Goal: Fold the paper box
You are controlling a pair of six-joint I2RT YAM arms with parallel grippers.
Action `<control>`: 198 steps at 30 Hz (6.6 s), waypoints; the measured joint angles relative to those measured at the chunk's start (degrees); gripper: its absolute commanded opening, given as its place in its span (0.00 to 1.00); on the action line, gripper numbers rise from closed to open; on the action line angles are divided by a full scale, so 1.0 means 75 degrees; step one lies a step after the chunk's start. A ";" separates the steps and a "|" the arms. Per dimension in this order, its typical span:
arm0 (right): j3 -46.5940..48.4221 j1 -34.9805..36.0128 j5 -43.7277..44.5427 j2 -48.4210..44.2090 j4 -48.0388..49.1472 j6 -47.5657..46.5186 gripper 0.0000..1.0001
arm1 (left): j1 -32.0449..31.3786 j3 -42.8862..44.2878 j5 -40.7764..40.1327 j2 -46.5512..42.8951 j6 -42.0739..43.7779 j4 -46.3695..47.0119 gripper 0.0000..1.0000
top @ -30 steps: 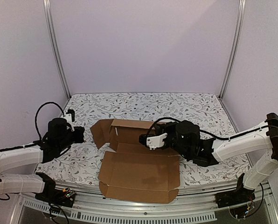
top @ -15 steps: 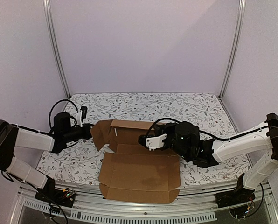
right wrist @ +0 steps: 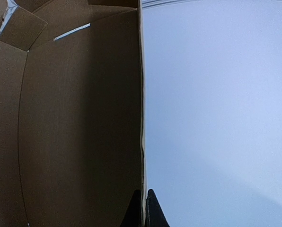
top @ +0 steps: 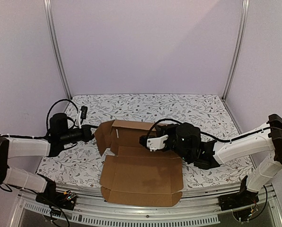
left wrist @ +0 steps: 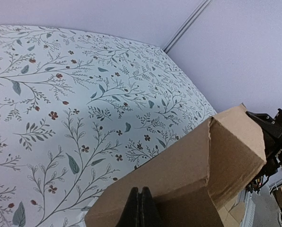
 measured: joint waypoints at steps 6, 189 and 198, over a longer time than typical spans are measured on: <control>0.0029 0.0000 0.0015 0.0035 0.0017 0.0085 0.00 | -0.0192 -0.0079 -0.0085 -0.0233 -0.0105 -0.0315 0.00; -0.0187 0.0221 0.0525 -0.1751 -0.3072 0.1609 0.00 | -0.0807 0.1778 0.3488 0.2057 0.2707 -0.2221 0.44; -0.0187 0.0221 0.0571 -0.1708 -0.2978 0.1585 0.00 | -0.1241 0.1463 0.3171 0.1693 0.2477 -0.2194 0.46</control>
